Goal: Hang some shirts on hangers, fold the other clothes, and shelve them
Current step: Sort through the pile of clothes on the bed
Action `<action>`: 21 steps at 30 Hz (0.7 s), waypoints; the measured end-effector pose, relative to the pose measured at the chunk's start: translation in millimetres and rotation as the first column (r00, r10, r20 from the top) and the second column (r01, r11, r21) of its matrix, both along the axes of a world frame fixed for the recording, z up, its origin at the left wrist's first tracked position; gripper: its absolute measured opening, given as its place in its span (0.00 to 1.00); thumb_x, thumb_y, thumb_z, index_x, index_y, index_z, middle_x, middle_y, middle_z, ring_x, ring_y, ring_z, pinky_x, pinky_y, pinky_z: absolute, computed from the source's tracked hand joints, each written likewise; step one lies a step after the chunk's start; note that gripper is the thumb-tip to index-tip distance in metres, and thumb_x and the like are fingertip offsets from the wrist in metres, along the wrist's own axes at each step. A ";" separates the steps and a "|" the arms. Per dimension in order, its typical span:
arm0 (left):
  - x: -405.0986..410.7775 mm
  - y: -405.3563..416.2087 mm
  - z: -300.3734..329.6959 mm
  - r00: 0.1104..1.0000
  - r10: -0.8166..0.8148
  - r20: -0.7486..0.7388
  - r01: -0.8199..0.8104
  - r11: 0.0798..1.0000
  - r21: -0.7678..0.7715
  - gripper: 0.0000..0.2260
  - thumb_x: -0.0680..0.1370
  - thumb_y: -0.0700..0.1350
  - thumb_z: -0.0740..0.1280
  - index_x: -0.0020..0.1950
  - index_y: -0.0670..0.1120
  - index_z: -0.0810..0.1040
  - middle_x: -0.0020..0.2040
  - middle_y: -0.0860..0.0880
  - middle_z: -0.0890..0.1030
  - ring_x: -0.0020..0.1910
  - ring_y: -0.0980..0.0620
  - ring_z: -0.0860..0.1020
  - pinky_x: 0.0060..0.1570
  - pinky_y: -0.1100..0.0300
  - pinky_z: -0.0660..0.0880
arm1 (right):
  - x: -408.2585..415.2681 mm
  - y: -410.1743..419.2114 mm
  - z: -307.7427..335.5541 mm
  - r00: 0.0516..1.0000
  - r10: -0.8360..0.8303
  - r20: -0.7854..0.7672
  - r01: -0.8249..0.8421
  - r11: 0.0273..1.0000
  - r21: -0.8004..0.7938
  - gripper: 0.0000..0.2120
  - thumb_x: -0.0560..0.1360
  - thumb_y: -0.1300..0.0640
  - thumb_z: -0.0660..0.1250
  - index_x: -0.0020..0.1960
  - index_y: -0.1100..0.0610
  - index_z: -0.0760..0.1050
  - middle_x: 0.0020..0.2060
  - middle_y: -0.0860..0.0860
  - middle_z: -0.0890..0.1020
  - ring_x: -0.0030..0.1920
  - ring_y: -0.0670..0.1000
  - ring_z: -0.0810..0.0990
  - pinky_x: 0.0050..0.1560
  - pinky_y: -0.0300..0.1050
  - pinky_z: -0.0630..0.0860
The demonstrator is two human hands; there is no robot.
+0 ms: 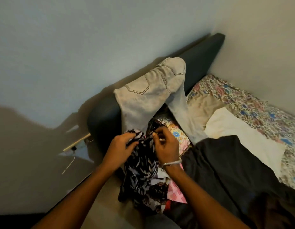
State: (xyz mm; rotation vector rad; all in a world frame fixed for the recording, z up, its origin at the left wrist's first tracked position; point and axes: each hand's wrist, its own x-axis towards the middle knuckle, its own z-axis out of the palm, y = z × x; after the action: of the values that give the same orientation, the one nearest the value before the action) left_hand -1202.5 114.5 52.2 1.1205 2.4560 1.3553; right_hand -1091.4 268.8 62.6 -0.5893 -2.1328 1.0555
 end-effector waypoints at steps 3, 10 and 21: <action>-25.1 43.3 27.8 0.999 0.020 -0.032 -0.019 0.999 0.034 0.14 0.76 0.39 0.75 0.61 0.42 0.83 0.57 0.49 0.84 0.56 0.55 0.81 0.60 0.61 0.76 | -23.4 48.2 22.0 0.996 -0.033 -0.082 0.035 0.999 0.028 0.02 0.78 0.61 0.70 0.48 0.56 0.78 0.41 0.48 0.82 0.42 0.45 0.82 0.41 0.38 0.78; -44.2 112.7 19.5 0.996 -0.015 0.088 0.037 0.968 -0.248 0.20 0.77 0.41 0.74 0.68 0.44 0.79 0.64 0.47 0.81 0.63 0.52 0.78 0.62 0.62 0.71 | -51.2 139.1 -18.5 0.976 -0.097 0.194 0.107 0.994 -0.039 0.06 0.75 0.60 0.71 0.51 0.52 0.78 0.44 0.49 0.84 0.43 0.49 0.83 0.45 0.52 0.82; -152.4 111.8 28.8 0.862 0.494 -0.110 -0.505 0.825 -0.254 0.22 0.80 0.55 0.68 0.69 0.45 0.75 0.67 0.41 0.73 0.66 0.40 0.72 0.67 0.41 0.70 | -129.8 222.2 -18.7 0.928 -0.197 0.315 0.233 0.969 -0.081 0.05 0.75 0.55 0.72 0.50 0.53 0.83 0.43 0.49 0.86 0.40 0.47 0.83 0.45 0.45 0.81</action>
State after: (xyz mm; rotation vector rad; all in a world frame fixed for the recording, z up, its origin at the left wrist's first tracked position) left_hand -1354.9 226.3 81.0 0.4520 2.9835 1.0342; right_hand -1221.2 491.0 43.9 -1.0797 -2.2096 1.0229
